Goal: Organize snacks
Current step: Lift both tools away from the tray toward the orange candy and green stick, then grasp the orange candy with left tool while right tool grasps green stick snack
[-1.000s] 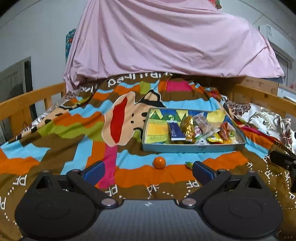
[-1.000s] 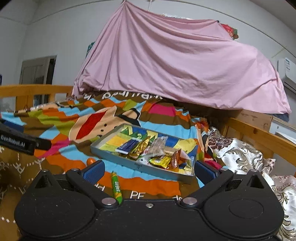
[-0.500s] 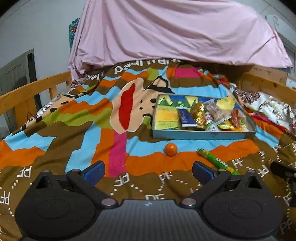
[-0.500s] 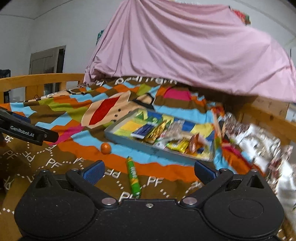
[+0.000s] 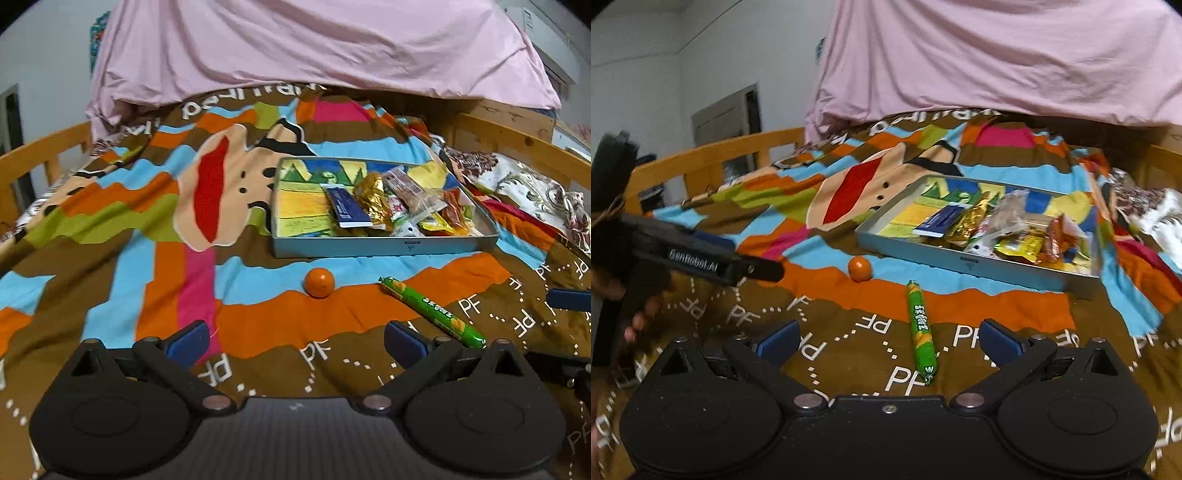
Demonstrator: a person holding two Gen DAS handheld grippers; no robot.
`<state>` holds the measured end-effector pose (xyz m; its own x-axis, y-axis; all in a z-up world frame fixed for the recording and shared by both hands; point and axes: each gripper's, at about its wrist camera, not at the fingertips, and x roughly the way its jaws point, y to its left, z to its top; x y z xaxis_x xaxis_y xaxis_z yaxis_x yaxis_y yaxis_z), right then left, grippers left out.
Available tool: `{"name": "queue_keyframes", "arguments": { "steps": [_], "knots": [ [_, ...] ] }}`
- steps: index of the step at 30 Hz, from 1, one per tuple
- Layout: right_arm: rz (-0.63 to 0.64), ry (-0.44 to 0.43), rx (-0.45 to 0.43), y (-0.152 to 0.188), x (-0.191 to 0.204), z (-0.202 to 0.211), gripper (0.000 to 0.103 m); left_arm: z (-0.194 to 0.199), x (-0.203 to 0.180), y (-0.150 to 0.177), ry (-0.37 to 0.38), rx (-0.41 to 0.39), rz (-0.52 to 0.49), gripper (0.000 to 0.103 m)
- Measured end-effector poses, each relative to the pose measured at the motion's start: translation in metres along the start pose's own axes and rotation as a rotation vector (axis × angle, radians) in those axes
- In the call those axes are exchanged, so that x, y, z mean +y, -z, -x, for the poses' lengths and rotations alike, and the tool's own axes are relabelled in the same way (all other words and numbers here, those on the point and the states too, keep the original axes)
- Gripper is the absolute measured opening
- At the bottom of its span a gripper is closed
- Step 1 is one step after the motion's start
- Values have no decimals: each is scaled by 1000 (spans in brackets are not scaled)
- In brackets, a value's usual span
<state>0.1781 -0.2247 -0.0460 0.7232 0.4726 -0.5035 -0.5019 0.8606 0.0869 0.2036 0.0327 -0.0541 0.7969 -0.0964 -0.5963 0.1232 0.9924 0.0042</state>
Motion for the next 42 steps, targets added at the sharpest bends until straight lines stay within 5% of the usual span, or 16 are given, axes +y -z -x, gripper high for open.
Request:
{"name": "queue_keyframes", "arguments": {
  "steps": [9,16,23,27,33,39,42],
  "knots": [
    [-58,-116,136,2,-24,-48,103,-47,7,-20,85,27,-37,103],
    [4,-174,134,2,-28,-76,102,-86,8,-35,162,59,-70,103],
    [-61,-226,132,1,-41,-94,102,-121,6,-35,183,98,-136,103],
    [-96,-258,130,0,-43,-98,97,-134,9,-34,264,112,-150,102],
    [-112,-255,124,0,-41,-99,89,-136,5,-30,354,90,-187,92],
    [-123,-188,131,1,-40,-103,73,-147,5,-31,330,102,-150,75],
    [-100,-144,138,1,-37,-105,64,-150,7,-28,291,99,-120,56]
  ]
}}
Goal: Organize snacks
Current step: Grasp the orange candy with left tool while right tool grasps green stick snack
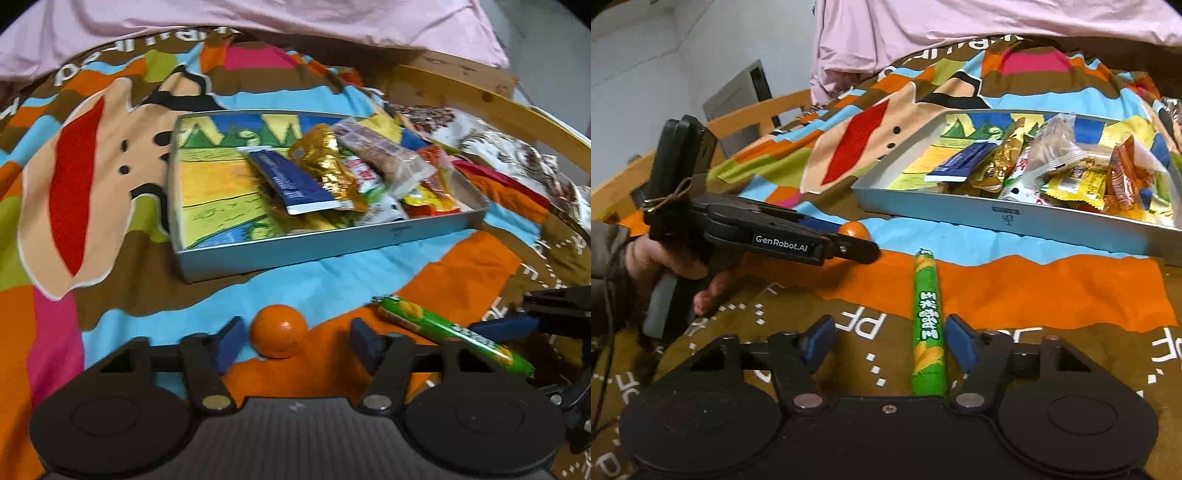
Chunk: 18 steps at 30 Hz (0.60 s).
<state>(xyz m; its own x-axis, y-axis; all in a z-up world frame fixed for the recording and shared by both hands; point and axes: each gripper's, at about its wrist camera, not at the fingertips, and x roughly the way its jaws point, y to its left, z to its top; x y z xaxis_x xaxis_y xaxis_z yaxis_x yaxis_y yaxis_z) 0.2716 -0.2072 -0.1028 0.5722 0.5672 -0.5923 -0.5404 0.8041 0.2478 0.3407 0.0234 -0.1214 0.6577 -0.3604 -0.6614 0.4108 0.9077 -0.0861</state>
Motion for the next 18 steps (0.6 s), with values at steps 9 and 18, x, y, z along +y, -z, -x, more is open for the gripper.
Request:
{"name": "queue_keyframes", "arguments": {
  "steps": [9,18],
  "knots": [
    [29,100,6,1,4,0,41,6,-7,6,-62,-26,41,36],
    [74,156,36,6,18,8,28,31,-29,22,-85,-33,84,36]
  ]
}}
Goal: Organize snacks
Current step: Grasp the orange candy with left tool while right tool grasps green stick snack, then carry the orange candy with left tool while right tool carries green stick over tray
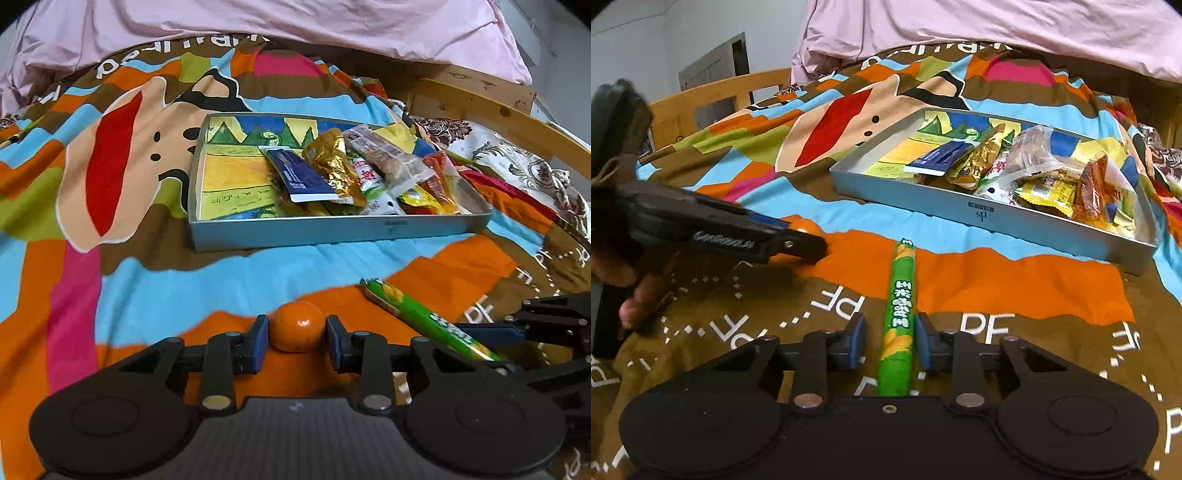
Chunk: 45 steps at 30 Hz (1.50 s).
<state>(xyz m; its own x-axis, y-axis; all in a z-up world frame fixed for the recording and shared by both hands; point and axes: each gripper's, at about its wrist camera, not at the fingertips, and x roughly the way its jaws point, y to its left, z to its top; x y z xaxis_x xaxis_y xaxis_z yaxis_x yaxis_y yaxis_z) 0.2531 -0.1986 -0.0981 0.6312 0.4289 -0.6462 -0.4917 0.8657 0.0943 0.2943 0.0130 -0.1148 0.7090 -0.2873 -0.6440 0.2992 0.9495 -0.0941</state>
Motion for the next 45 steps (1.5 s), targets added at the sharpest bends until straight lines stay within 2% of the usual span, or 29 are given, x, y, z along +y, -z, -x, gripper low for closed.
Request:
{"name": "queue_keyframes", "arguments": {
  "steps": [2,8,10,13,19,23,25,32,39,45],
  "knots": [
    [-11,1,9,2,-1,6,22,8,-6,5,-14,-7,11,36],
    [3,13,34,9,4,19,23,30,-22,20,-20,-12,87,36],
    [7,14,33,11,5,19,26,35,-28,25,-15,-8,93,36],
    [13,14,33,14,6,17,30,38,-36,33,-38,-7,78,36],
    [30,26,17,18,8,15,31,37,-43,40,-70,-7,40,36],
    [49,50,10,18,13,15,28,36,-47,42,-86,-12,17,36],
    [73,69,7,18,16,15,23,36,-51,43,-100,-16,-1,36],
    [301,183,-11,21,37,16,20,38,-64,44,-150,-40,-68,36],
    [563,295,-45,33,53,10,18,44,-63,40,-161,-66,-49,36],
    [631,352,-83,34,53,8,18,49,-63,39,-165,-92,-36,36]
  ]
}}
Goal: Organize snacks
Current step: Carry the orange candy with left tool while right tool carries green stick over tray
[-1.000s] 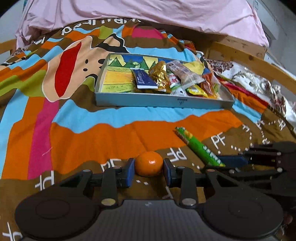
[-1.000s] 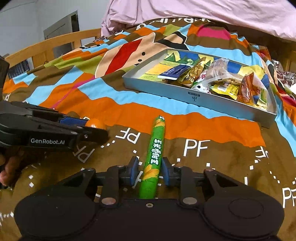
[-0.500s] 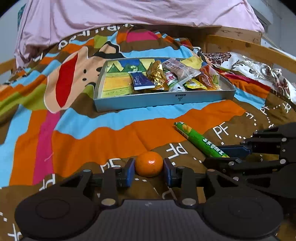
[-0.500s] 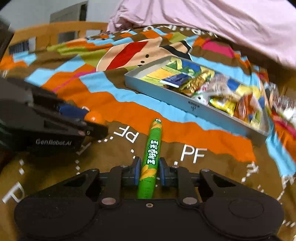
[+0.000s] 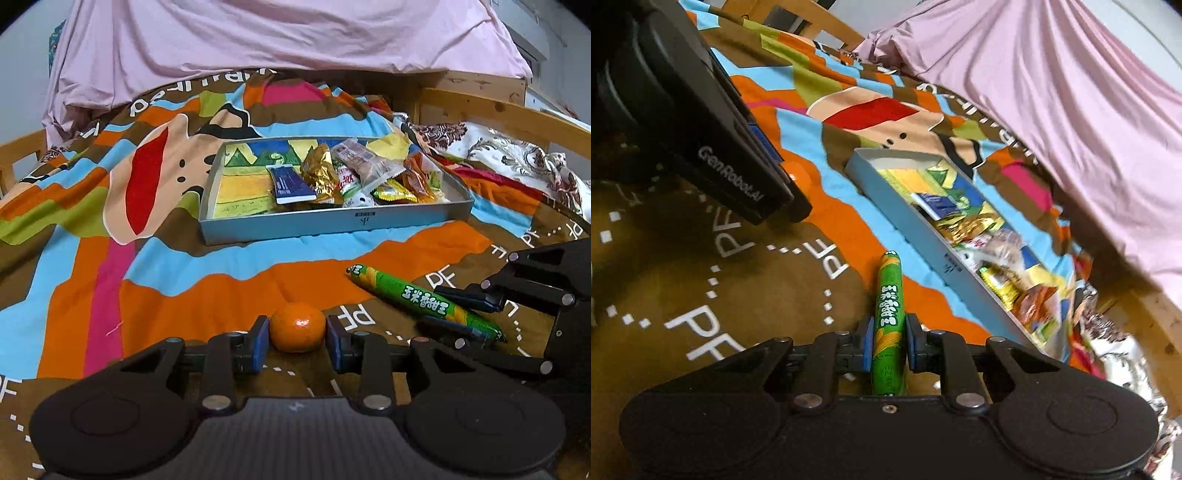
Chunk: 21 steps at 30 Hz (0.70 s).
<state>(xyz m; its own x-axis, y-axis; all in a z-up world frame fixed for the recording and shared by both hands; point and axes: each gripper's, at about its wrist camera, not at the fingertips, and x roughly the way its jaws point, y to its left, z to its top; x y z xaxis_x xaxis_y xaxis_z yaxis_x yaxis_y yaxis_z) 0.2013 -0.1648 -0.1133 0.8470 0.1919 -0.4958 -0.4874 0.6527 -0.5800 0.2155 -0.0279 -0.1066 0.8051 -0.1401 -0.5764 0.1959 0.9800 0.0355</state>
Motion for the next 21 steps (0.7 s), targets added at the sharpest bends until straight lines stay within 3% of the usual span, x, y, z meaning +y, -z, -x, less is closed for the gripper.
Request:
{"name": "queue_keyframes", "arguments": {
  "steps": [13,21],
  "knots": [
    [61,96,-103,1,-6,-14,18,-3,8,-8,5,-16,76,36],
    [28,145,-215,-15,-33,-25,18,-13,19,-37,-3,-48,118,36]
  ]
}}
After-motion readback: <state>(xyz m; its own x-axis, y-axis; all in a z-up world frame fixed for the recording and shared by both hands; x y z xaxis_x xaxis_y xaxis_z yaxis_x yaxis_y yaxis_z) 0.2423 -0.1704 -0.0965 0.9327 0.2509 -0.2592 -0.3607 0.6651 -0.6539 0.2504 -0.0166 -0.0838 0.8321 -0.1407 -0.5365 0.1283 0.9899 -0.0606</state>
